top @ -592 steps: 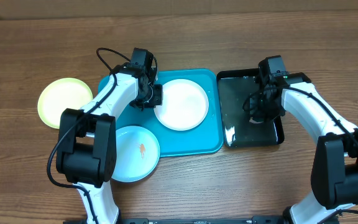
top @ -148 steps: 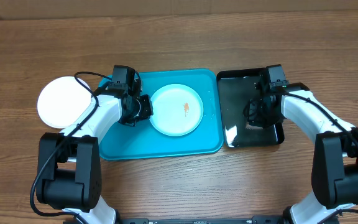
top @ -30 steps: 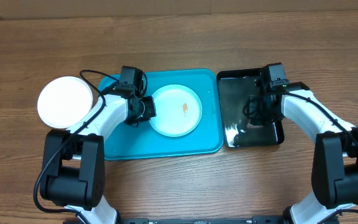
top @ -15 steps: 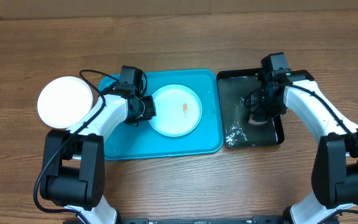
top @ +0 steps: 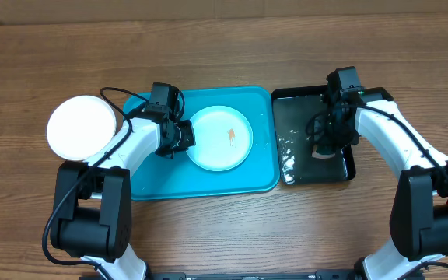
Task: Clean dirty plates on tray and stack at the side
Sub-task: 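Grasp the green sponge with the right gripper and dip it in water, then carry the wet sponge with the right gripper onto the light-blue plate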
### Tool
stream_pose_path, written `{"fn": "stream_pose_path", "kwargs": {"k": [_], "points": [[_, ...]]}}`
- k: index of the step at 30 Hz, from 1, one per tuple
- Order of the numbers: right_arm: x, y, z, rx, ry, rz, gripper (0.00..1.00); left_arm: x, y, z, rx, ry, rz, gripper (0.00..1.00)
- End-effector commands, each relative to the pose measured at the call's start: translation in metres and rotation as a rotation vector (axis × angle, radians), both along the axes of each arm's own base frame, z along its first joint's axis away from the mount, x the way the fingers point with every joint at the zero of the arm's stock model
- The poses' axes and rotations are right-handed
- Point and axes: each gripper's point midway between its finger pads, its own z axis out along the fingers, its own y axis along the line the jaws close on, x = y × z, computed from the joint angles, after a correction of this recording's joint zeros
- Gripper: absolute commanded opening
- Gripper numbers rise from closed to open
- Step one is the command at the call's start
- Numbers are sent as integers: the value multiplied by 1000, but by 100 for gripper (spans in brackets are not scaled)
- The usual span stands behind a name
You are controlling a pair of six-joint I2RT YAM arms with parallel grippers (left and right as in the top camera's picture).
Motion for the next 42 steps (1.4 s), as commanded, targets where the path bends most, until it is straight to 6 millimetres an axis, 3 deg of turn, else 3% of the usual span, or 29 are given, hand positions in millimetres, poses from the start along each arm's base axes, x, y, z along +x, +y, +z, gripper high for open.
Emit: {"fn": "stream_pose_path", "kwargs": {"k": [1, 17, 23, 32, 36, 39, 41, 42], "points": [[10, 2, 15, 8, -50, 5, 4, 1, 5, -3, 25, 10, 10, 4], [22, 4, 48, 12, -80, 8, 4, -5, 10, -2, 38, 48, 44, 5], [13, 10, 41, 34, -45, 21, 4, -1, 15, -1, 34, 37, 63, 4], [8, 29, 9, 39, -67, 75, 4, -2, 12, -1, 0, 52, 114, 4], [16, 29, 23, 26, -92, 76, 4, -2, 10, -1, -11, 56, 112, 6], [21, 25, 41, -3, -95, 71, 4, -1, 7, 0, -30, 50, 107, 18], [23, 26, 52, -2, -97, 72, 4, 1, 6, 1, -33, 42, 107, 18], [24, 27, 58, 2, -101, 73, 4, 2, 6, 1, -34, 39, 107, 13]]}}
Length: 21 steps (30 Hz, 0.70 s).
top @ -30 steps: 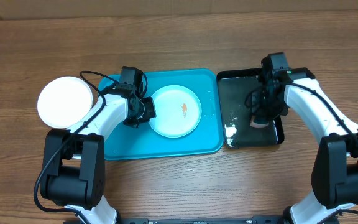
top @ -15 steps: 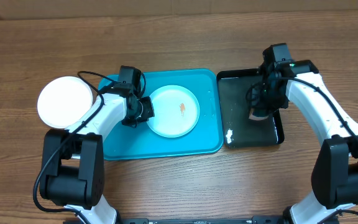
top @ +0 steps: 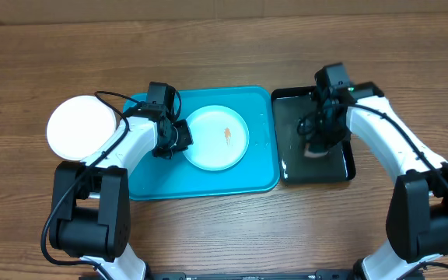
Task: Clean dirty plates on tray and stack at the side
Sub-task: 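Carry the wet sponge with the right gripper onto the light-blue plate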
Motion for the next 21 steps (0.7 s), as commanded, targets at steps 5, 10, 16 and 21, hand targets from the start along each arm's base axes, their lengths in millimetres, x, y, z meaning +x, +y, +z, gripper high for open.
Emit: {"fn": "stream_pose_path", "kwargs": {"k": [5, 10, 16, 21], "points": [[30, 26, 61, 77, -136, 43, 4, 5, -2, 0, -17, -4, 7, 4], [31, 82, 82, 255, -172, 130, 4, 5, -2, 0, -17, -4, 7, 4], [22, 149, 94, 364, -219, 224, 4, 5, -2, 0, -19, -4, 7, 4], [13, 194, 88, 336, -271, 303, 4, 5, -2, 0, -19, -4, 7, 4]]}}
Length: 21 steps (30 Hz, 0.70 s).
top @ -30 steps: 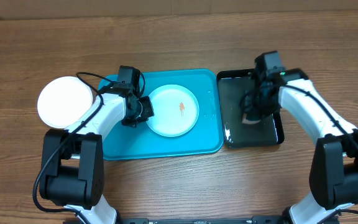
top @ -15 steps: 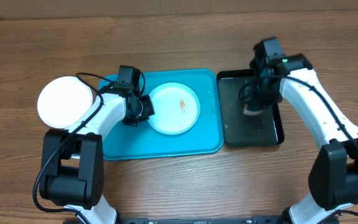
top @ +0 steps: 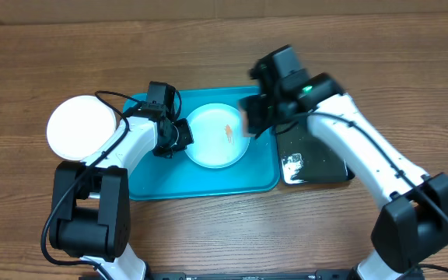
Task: Clean dirty plates on tray and stack at the side
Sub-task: 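Carry the wet sponge with the right gripper onto the light-blue plate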
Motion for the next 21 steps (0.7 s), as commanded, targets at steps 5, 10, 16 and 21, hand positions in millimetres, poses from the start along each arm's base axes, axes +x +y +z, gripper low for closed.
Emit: {"fn": "stream_pose_path", "kwargs": {"k": [5, 10, 16, 21], "points": [[3, 35, -21, -140, -101, -14, 4, 4, 0, -1, -9, 1, 9, 4], [13, 34, -59, -233, -102, -30, 4, 4, -1, -1, -10, 1, 9, 4], [24, 34, -86, -275, -105, -41, 4, 4, -3, 0, -21, 3, 6, 4], [32, 25, -100, -338, -125, -65, 4, 4, -3, 0, -27, 4, 3, 4]]}}
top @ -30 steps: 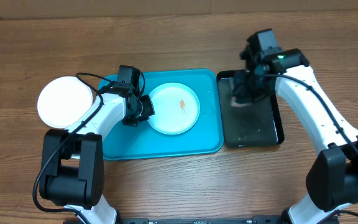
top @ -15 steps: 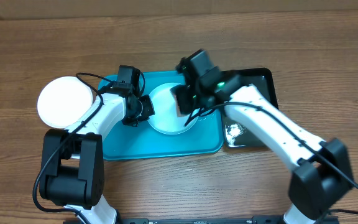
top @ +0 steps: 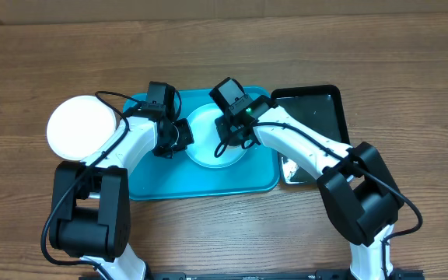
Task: Clean dirty plates on tray and stack at the side
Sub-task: 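Carry the wet sponge with the right gripper onto the light-blue plate, then scrub the light-blue plate with the sponge while the left gripper holds it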
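A white plate [top: 201, 149] lies in the blue tray [top: 208, 183]. My left gripper [top: 180, 137] is shut on the plate's left rim. Reaching in from the right, my right gripper [top: 227, 145] points down onto the middle of the plate, shut on a pale sponge that barely shows under its fingers. The arm hides the plate's centre, and no stain is visible. A clean white plate [top: 79, 127] lies on the table to the left of the tray.
A black tray [top: 317, 117] holding water, with foam near its front left corner, stands right of the blue tray. The wooden table [top: 224, 47] extends behind and in front. Both arm bases stand at the near edge.
My right gripper has moved from the blue tray's right rim down onto the middle of the plate, covering the orange stain. The left gripper and plate have not moved.
My right gripper was in the black water tray with the sponge while the left one gripped the stained plate's rim. The right gripper was still in the tray later, then over the blue tray's right edge with the sponge. Now it is on the plate.
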### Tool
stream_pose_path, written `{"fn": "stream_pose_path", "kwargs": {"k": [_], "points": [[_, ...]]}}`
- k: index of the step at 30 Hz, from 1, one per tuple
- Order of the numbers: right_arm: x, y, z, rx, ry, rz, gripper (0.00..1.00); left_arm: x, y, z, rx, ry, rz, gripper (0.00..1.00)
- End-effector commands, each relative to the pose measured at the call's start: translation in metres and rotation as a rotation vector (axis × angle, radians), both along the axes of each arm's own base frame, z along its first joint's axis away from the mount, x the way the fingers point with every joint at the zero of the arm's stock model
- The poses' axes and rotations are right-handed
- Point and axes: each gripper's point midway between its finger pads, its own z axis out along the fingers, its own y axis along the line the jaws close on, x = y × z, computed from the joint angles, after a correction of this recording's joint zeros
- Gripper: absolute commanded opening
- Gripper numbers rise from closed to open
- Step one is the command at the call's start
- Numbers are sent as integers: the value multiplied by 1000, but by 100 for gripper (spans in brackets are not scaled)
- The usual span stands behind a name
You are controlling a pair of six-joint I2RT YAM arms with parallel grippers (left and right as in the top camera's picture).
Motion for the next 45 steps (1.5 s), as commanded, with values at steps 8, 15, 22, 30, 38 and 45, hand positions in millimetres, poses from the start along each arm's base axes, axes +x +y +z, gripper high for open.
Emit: {"fn": "stream_pose_path", "kwargs": {"k": [8, 15, 22, 30, 38, 45], "points": [[20, -12, -17, -63, -32, -47, 4, 4, -2, 0, -16, 2, 3, 4], [15, -8, -43, -10, 60, -42, 4, 4, -2, 0, -10, -4, -22, 4], [-15, 30, -42, 181, 212, 54, 4, 4, -2, 0, -10, -4, -22, 4], [-38, 72, -28, 351, 285, 168, 4, 4, -2, 0, -10, -5, -23, 4], [0, 71, 30, 513, 227, 169, 4, 4, -2, 0, -8, -6, -29, 4], [36, 17, 89, 535, 150, 88, 4, 4, -2, 0, -9, -6, -30, 4]]}}
